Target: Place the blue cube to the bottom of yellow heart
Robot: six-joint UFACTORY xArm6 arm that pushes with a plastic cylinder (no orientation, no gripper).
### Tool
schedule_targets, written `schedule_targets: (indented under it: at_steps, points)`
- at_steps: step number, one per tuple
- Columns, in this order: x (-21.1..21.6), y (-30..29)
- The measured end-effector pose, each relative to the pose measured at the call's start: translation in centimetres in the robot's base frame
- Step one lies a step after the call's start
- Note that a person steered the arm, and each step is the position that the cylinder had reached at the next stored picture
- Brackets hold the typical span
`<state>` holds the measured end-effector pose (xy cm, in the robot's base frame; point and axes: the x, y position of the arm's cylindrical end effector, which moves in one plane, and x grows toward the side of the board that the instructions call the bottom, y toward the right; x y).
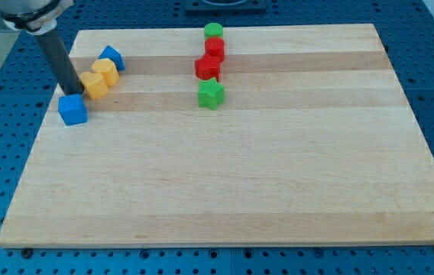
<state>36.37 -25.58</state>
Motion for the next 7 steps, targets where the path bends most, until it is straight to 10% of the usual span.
schedule_targets:
  at_steps: [4, 7]
  points:
    - [9.9, -1.7]
    - [6.1, -4.2]
